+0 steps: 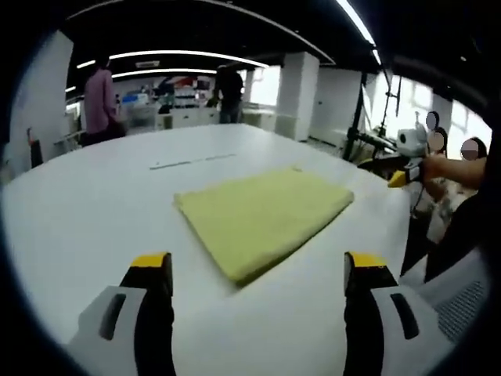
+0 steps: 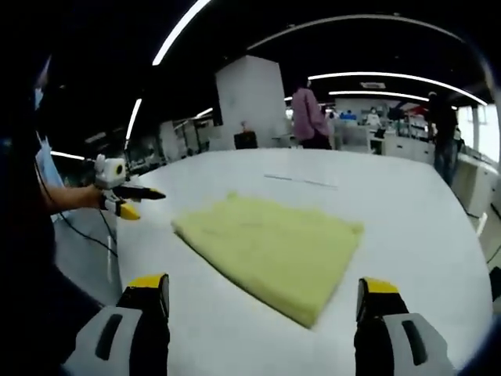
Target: Fold the garment on the visible template until the final outline fits inside the template.
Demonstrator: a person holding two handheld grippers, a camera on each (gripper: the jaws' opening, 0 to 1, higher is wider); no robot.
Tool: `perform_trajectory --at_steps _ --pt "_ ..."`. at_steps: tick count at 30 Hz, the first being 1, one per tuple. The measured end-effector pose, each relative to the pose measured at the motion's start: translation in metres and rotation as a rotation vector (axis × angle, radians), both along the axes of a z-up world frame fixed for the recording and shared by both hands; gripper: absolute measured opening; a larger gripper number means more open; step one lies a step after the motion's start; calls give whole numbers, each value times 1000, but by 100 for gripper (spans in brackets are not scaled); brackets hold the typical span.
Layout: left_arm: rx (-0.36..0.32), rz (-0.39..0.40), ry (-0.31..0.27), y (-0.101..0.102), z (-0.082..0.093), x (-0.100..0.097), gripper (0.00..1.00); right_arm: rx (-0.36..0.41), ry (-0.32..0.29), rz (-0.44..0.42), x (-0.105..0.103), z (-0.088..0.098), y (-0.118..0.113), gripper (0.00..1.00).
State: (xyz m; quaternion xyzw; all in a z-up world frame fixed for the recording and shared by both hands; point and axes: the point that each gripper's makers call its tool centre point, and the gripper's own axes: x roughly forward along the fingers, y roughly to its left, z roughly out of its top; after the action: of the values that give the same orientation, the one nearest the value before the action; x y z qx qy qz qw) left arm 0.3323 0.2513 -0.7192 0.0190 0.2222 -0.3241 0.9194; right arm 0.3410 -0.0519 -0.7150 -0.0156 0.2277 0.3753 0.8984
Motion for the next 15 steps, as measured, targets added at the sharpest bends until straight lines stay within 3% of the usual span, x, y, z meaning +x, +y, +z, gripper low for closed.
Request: perform_trajectory --at_steps 3,15 --pt "-8 6 -10 -3 3 -3 92 18 -34 -7 -2 5 2 99" --pt "-9 15 -5 -5 6 -10 99 33 -64 -17 -10 6 5 99"
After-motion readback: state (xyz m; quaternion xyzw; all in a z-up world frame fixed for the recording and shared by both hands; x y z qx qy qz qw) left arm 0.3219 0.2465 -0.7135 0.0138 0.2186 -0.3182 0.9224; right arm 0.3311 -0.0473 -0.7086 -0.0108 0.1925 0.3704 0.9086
